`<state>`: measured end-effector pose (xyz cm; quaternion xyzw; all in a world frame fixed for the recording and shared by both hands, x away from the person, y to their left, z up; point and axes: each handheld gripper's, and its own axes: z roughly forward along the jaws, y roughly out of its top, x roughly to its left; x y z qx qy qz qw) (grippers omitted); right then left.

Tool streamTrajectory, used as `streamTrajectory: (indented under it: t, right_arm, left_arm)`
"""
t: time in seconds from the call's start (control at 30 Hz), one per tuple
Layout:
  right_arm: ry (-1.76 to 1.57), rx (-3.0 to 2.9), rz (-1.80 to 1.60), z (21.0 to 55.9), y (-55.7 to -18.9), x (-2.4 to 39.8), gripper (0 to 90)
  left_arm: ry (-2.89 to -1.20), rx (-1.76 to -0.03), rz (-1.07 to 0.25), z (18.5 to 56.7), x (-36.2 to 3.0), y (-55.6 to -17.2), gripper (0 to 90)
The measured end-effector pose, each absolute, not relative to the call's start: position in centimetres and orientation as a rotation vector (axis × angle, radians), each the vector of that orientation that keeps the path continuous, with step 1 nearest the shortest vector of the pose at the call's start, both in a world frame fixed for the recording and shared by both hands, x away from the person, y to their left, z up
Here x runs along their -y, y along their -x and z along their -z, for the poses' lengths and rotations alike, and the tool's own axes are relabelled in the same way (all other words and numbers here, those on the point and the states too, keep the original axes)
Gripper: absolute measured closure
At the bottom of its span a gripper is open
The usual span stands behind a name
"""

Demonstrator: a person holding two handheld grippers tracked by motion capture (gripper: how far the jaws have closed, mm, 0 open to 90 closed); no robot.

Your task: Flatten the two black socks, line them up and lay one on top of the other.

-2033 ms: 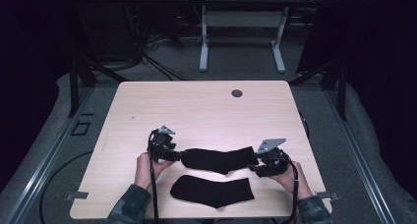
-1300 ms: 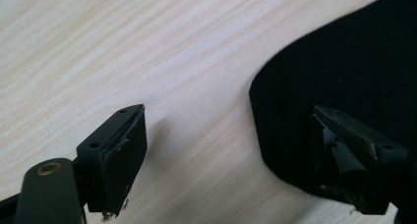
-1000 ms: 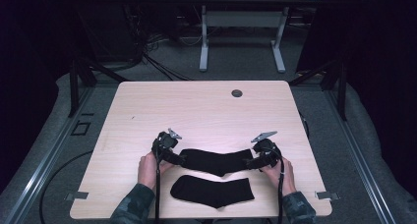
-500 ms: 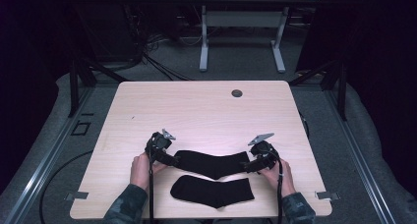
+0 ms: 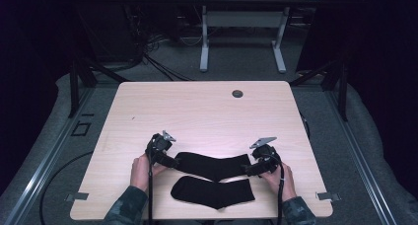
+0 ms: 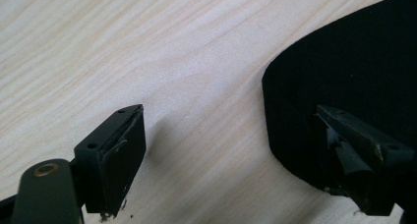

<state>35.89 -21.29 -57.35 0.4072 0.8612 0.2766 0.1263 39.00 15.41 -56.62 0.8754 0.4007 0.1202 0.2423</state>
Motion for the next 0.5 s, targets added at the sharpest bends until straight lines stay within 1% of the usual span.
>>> streamTrajectory:
  t: [0.03,0.07,0.1,0.17,0.2,0.23,0.37,0.5]
  right_arm:
    - [-1.209,-2.496,-0.822,57.4,-35.9,21.3,6.1]
    - [-1.238,-2.484,-0.863,57.2,-36.0,21.6,1.5]
    - [-1.257,-2.471,-0.917,57.0,-36.0,21.8,1.4]
    - [-1.245,-2.448,-0.95,56.1,-35.8,22.2,1.6]
    - [-1.238,-2.429,-0.958,55.7,-35.6,22.3,1.8]
    - [-1.224,-2.402,-0.967,54.8,-35.2,22.6,2.2]
    - [-1.201,-2.366,-0.972,53.6,-34.5,23.3,2.6]
    - [-1.217,-2.303,-1.006,52.6,-33.3,24.4,3.1]
  left_arm:
    - [-2.362,-1.11,-0.306,56.4,-15.7,-39.1,12.3]
    - [-2.343,-1.109,-0.345,56.0,-15.8,-39.0,11.4]
    - [-2.321,-1.111,-0.37,55.7,-15.8,-38.7,9.8]
    - [-2.301,-1.101,-0.342,55.0,-16.2,-38.4,9.2]
    - [-2.292,-1.1,-0.35,54.6,-16.4,-38.2,9.2]
    - [-2.273,-1.098,-0.375,54.2,-16.6,-37.9,8.7]
    - [-2.216,-1.096,-0.427,52.7,-17.9,-36.7,7.1]
    - [-2.184,-1.106,-0.462,52.1,-19.2,-35.3,6.3]
